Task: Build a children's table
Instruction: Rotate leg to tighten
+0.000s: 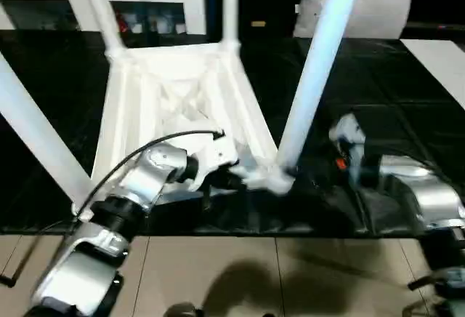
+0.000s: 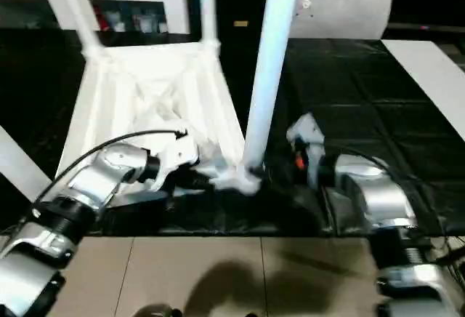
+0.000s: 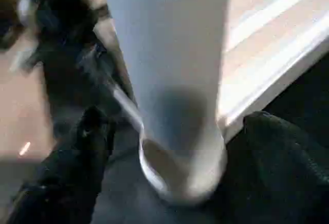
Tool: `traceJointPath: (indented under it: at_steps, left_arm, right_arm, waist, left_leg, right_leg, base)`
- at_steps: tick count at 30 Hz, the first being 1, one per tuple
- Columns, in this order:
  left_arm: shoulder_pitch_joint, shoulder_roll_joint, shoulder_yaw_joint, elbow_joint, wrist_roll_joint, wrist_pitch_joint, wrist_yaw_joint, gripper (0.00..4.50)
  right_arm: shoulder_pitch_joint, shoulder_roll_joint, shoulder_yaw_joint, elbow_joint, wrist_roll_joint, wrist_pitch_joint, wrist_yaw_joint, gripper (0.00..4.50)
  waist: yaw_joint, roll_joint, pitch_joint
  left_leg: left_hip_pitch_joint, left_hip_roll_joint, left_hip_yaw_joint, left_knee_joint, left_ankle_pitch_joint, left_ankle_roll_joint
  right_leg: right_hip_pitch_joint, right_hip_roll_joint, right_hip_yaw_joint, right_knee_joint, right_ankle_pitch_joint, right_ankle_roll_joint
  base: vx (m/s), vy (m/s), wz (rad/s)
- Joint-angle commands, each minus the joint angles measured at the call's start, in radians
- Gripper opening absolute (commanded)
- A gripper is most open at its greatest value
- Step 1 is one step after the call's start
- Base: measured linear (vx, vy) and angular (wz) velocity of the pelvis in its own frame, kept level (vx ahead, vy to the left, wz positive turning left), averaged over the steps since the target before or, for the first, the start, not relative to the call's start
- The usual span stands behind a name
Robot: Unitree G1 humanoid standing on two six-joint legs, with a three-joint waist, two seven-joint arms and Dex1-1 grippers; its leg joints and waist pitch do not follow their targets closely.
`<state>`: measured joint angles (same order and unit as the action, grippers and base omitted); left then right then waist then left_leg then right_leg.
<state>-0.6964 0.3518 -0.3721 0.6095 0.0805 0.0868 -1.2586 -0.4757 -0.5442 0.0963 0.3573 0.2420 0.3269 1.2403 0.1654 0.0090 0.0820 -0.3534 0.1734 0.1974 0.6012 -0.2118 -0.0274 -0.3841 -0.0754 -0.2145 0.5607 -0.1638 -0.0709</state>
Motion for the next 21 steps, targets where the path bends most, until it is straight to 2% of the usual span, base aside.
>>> traceJointPath:
  at_steps: [1,2,3,4,5,7,8,10,14,15,18,21]
  left_arm:
    - [0.001,0.003,-0.061,-0.018,0.005,-0.038,-0.097,0.00]
    - [0.002,0.012,-0.070,-0.022,0.007,-0.053,-0.122,0.00]
    - [0.003,0.015,-0.074,-0.023,0.007,-0.057,-0.130,0.00]
    - [0.009,0.024,-0.087,-0.038,0.005,-0.066,-0.162,0.00]
    - [0.011,0.029,-0.093,-0.044,0.004,-0.070,-0.177,0.00]
    - [0.015,0.037,-0.106,-0.052,0.002,-0.083,-0.203,0.00]
    - [0.017,0.040,-0.111,-0.055,0.003,-0.089,-0.210,0.00]
    - [0.020,0.042,-0.115,-0.058,0.006,-0.097,-0.222,0.00]
    - [0.022,0.043,-0.116,-0.052,0.008,-0.109,-0.229,0.00]
    - [0.022,0.043,-0.116,-0.052,0.008,-0.110,-0.228,0.00]
    - [0.020,0.043,-0.115,-0.047,0.009,-0.114,-0.221,0.00]
    - [0.018,0.043,-0.113,-0.044,0.010,-0.115,-0.218,0.00]
  right_arm:
    - [-0.002,-0.015,0.024,-0.010,-0.007,-0.032,0.060,4.42]
    - [-0.003,-0.023,0.038,-0.005,-0.016,-0.064,0.091,4.42]
    - [-0.003,-0.026,0.043,-0.003,-0.015,-0.068,0.107,4.42]
    - [-0.004,-0.032,0.055,-0.002,-0.001,-0.059,0.157,4.42]
    - [-0.006,-0.033,0.059,0.000,0.007,-0.054,0.177,4.15]
    - [-0.008,-0.038,0.071,-0.001,0.029,-0.040,0.217,4.15]
    - [-0.007,-0.041,0.080,-0.005,0.038,-0.027,0.238,4.15]
    - [-0.006,-0.045,0.092,-0.007,0.045,-0.019,0.268,3.80]
    - [-0.003,-0.046,0.107,-0.001,0.046,-0.019,0.309,3.65]
    - [-0.003,-0.046,0.107,0.000,0.046,-0.020,0.310,3.41]
    - [-0.016,-0.035,0.110,0.045,0.036,-0.051,0.326,3.33]
    - [-0.028,-0.021,0.113,0.095,0.026,-0.084,0.329,3.00]
  waist:
    - [-0.003,-0.004,-0.087]
    - [0.000,-0.004,-0.085]
    - [-0.001,-0.011,-0.088]
    - [0.002,-0.011,-0.088]
    - [0.004,-0.008,-0.088]
    - [0.005,-0.008,-0.089]
    - [0.005,-0.012,-0.090]
    - [0.007,-0.010,-0.090]
    - [0.008,-0.013,-0.091]
    - [0.008,-0.012,-0.091]
    - [0.008,-0.013,-0.092]
    - [0.007,-0.014,-0.094]
  left_leg:
    - [0.012,0.100,-0.048,-0.060,-0.063,0.102]
    - [0.012,0.099,-0.047,-0.061,-0.072,0.094]
    - [0.012,0.099,-0.046,-0.061,-0.073,0.092]
    - [0.015,0.099,-0.046,-0.062,-0.075,0.089]
    - [0.013,0.101,-0.047,-0.062,-0.075,0.091]
    - [0.015,0.104,-0.049,-0.062,-0.073,0.089]
    - [0.016,0.104,-0.048,-0.062,-0.072,0.088]
    - [0.013,0.103,-0.048,-0.061,-0.067,0.089]
    - [0.009,0.097,-0.046,-0.060,-0.065,0.086]
    - [0.010,0.097,-0.046,-0.061,-0.065,0.085]
    - [0.011,0.097,-0.046,-0.060,-0.067,0.082]
    - [0.011,0.096,-0.045,-0.060,-0.066,0.079]
  right_leg:
    - [0.061,-0.132,0.103,-0.061,-0.226,-0.021]
    - [0.061,-0.133,0.103,-0.064,-0.244,-0.022]
    - [0.063,-0.132,0.103,-0.063,-0.251,-0.020]
    - [0.062,-0.133,0.103,-0.065,-0.261,-0.021]
    - [0.062,-0.133,0.103,-0.064,-0.263,-0.024]
    - [0.060,-0.132,0.104,-0.063,-0.259,-0.027]
    - [0.061,-0.133,0.106,-0.062,-0.258,-0.030]
    - [0.062,-0.134,0.107,-0.061,-0.255,-0.035]
    - [0.065,-0.132,0.104,-0.065,-0.280,-0.017]
    - [0.064,-0.131,0.104,-0.065,-0.284,-0.014]
    - [0.063,-0.130,0.102,-0.067,-0.296,-0.005]
    - [0.063,-0.130,0.101,-0.066,-0.297,-0.008]
  base:
    - [0.000,0.000,0.00]
    - [0.000,0.000,0.00]
    - [0.000,0.000,0.00]
    - [0.000,0.000,0.00]
    - [0.000,0.000,0.00]
    - [0.000,0.000,0.00]
    - [0.000,0.000,0.00]
    - [0.000,0.000,0.00]
    - [0.000,0.000,0.00]
    - [0.000,0.000,0.00]
    - [0.000,0.000,0.00]
    - [0.000,0.000,0.00]
